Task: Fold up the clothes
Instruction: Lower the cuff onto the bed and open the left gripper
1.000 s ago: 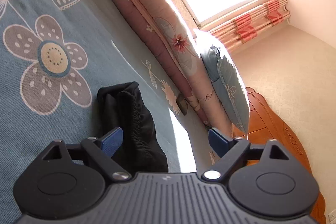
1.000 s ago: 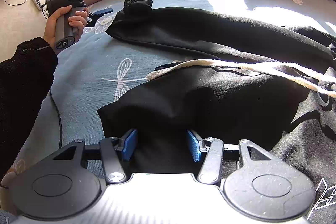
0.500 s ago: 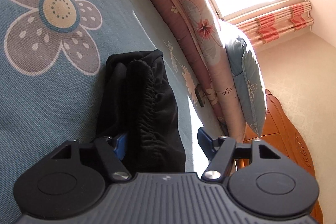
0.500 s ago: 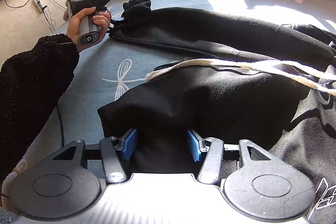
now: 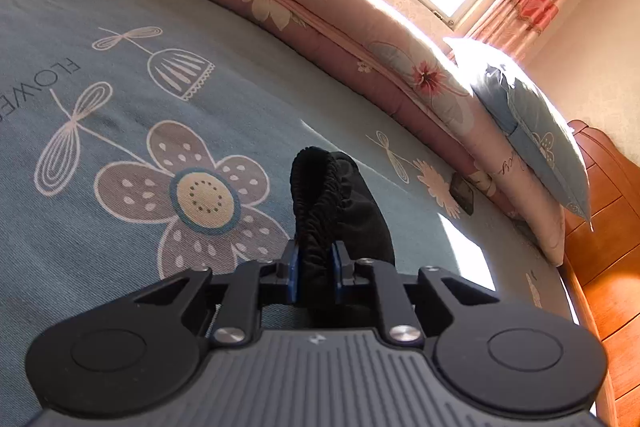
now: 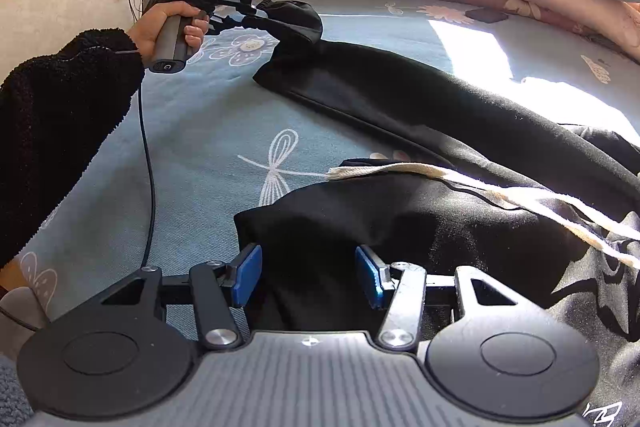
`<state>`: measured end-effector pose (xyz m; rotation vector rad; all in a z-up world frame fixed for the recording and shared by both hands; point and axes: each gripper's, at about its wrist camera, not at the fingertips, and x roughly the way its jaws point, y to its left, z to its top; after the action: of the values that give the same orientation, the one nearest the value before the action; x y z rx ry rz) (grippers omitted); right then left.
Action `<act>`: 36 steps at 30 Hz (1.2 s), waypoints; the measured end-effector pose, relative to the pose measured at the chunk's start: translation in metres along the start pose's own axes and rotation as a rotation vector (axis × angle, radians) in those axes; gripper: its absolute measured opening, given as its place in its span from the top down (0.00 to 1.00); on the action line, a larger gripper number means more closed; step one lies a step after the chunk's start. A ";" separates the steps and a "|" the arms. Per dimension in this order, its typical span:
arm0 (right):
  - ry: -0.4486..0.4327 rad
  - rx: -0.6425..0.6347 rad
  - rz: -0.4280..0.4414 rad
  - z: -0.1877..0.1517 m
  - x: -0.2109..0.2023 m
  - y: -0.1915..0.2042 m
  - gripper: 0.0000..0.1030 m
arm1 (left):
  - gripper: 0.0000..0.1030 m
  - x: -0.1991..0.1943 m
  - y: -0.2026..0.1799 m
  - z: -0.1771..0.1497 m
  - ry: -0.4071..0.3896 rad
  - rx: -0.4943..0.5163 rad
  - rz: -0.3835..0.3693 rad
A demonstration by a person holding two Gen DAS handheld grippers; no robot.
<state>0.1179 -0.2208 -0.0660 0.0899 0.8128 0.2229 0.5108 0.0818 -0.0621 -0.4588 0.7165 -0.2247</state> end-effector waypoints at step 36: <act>0.001 0.013 -0.016 0.006 0.009 0.009 0.45 | 0.58 0.003 0.135 -0.005 0.022 -0.595 0.017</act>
<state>0.1267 -0.2101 -0.0666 0.0959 0.8155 0.2025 0.5153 0.1979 -0.1320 -1.0160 0.8059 0.0062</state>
